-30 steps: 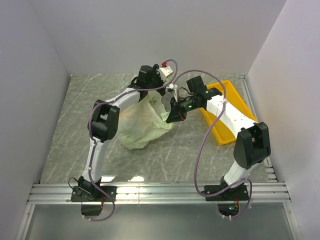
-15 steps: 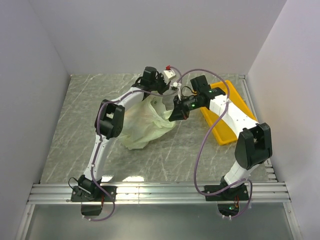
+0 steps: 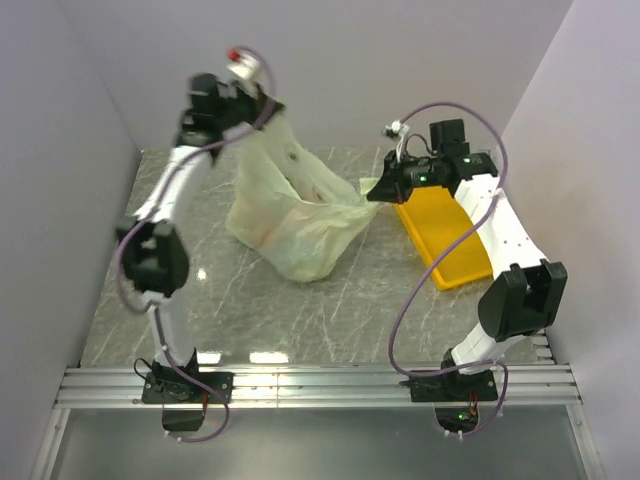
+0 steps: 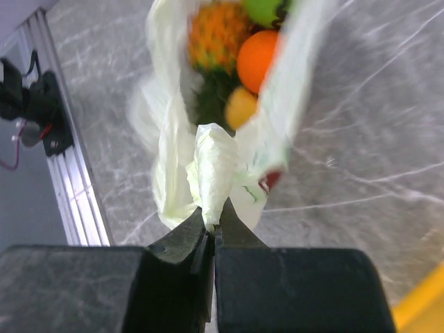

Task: Place the fake fruits into the plastic bag and tie a complex knot

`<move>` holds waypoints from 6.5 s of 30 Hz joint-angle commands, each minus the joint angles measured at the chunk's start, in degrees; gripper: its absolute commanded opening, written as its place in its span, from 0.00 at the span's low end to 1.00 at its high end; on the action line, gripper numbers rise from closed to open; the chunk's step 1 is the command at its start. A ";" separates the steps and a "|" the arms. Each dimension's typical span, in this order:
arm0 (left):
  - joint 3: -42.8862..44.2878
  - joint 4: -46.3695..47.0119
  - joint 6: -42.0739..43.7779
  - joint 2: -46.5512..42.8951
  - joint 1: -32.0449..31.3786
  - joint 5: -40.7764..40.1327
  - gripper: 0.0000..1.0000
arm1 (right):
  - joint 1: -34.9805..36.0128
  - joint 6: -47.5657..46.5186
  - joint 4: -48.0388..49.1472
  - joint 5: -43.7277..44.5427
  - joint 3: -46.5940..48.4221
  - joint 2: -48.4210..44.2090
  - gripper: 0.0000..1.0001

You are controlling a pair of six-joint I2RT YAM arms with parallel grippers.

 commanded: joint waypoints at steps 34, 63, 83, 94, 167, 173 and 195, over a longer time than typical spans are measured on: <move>-37.17 0.01 -24.56 -48.63 8.27 24.28 0.09 | 0.92 6.44 7.90 1.90 -0.76 -15.29 0.00; -21.60 -14.69 19.02 -36.59 -11.23 17.45 0.81 | 3.56 3.28 10.80 -6.10 -1.11 -15.29 0.00; -25.38 -7.12 15.96 -31.67 -20.56 21.04 0.35 | 5.67 5.13 10.90 -4.87 -2.08 -16.44 0.00; -25.65 -3.69 12.80 -29.91 -21.17 19.80 0.35 | 6.64 3.89 10.54 -4.17 -2.26 -17.14 0.00; -16.42 -7.12 4.89 -24.46 -19.41 25.34 0.70 | 8.13 6.79 29.08 -6.89 -17.28 -18.72 0.00; -16.59 3.23 -7.93 -21.65 -19.33 24.28 0.05 | 8.04 17.23 38.10 -3.21 -22.37 -20.74 0.54; -17.74 11.96 -19.90 -19.54 -17.83 25.25 0.00 | 7.60 41.51 88.49 4.46 -42.95 -13.55 0.78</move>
